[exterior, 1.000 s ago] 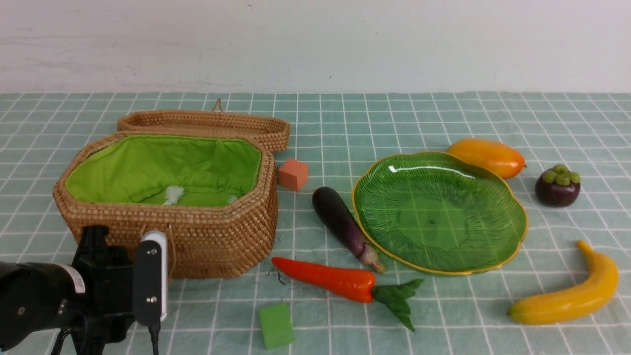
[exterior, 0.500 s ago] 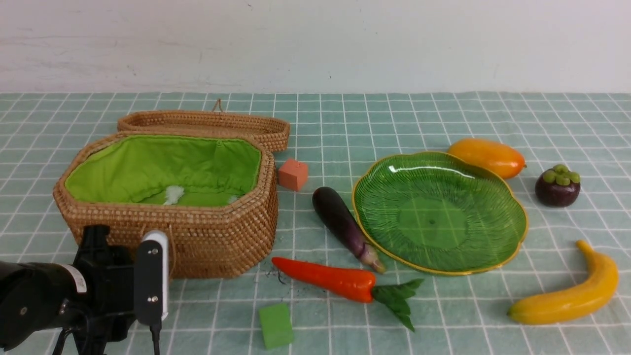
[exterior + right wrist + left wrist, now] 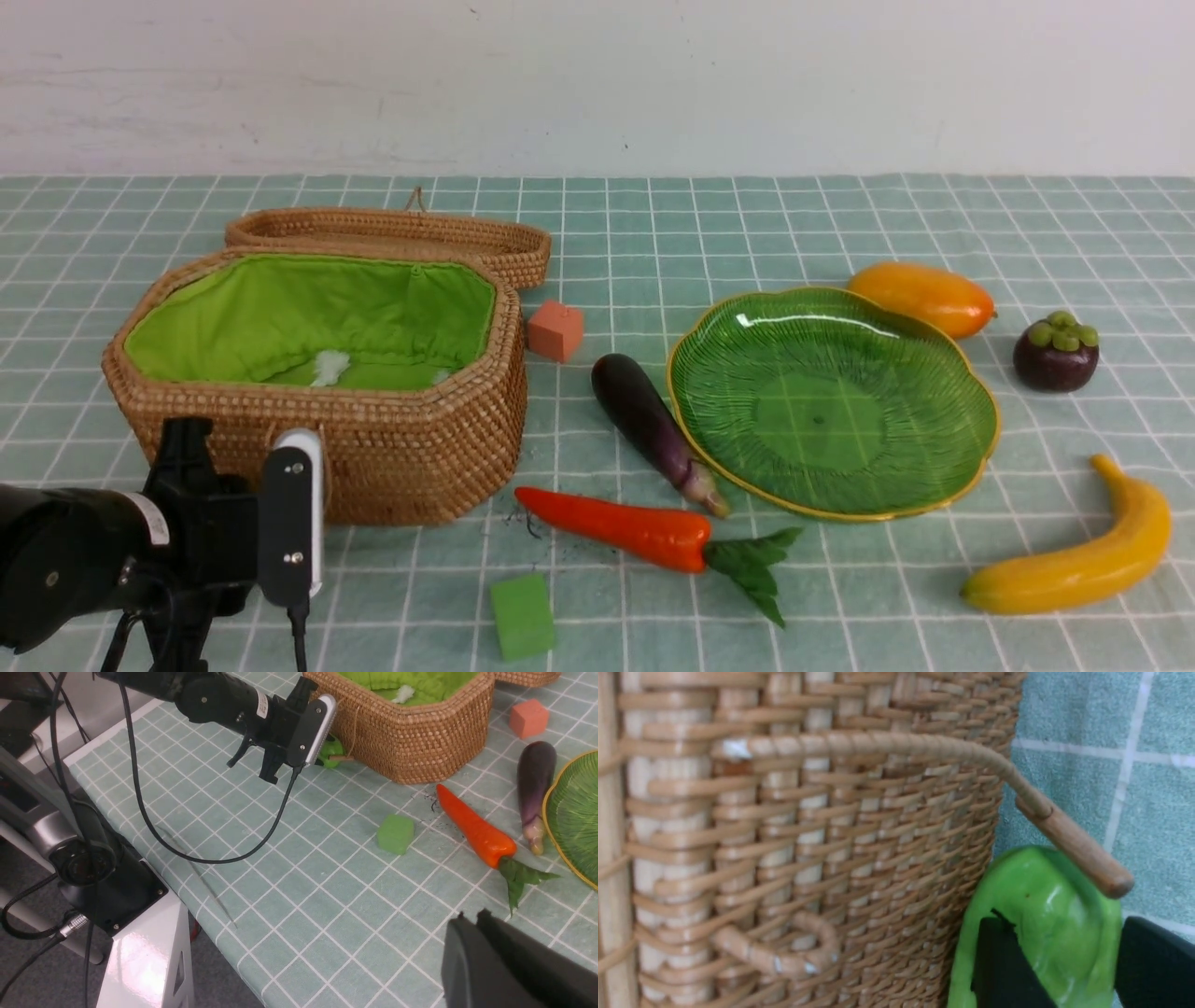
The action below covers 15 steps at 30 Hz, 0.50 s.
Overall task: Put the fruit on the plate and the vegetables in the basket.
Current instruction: Take a chayote with your left arm and place it on the basket on the left.
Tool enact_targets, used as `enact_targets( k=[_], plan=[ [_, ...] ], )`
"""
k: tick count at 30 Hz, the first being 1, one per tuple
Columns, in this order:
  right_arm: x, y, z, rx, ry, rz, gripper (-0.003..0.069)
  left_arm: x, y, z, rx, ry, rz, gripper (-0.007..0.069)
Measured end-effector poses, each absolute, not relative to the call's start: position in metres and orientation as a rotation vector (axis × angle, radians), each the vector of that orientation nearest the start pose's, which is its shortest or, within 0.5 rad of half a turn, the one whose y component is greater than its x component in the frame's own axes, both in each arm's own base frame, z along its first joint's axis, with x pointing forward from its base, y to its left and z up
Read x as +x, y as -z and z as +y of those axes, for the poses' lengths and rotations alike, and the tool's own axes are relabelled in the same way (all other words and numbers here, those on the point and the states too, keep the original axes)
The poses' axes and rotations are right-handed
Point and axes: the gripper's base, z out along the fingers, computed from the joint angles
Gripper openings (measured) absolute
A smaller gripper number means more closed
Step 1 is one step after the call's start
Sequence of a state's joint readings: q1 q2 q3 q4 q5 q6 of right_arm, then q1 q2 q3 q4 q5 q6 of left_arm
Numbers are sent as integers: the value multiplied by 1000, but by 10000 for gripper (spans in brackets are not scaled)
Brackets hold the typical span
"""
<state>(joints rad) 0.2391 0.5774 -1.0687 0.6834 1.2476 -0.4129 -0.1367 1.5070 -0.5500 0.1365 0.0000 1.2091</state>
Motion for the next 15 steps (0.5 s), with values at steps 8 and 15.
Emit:
enact_targets(
  k=[8, 15],
  plan=[
    [29, -425, 63, -776, -735, 1964, 24, 239, -171, -31, 1747, -495, 1926, 297],
    [29, -425, 63, -787, -728, 1958, 24, 223, -185, -28, 1730, -474, 1975, 272]
  ],
)
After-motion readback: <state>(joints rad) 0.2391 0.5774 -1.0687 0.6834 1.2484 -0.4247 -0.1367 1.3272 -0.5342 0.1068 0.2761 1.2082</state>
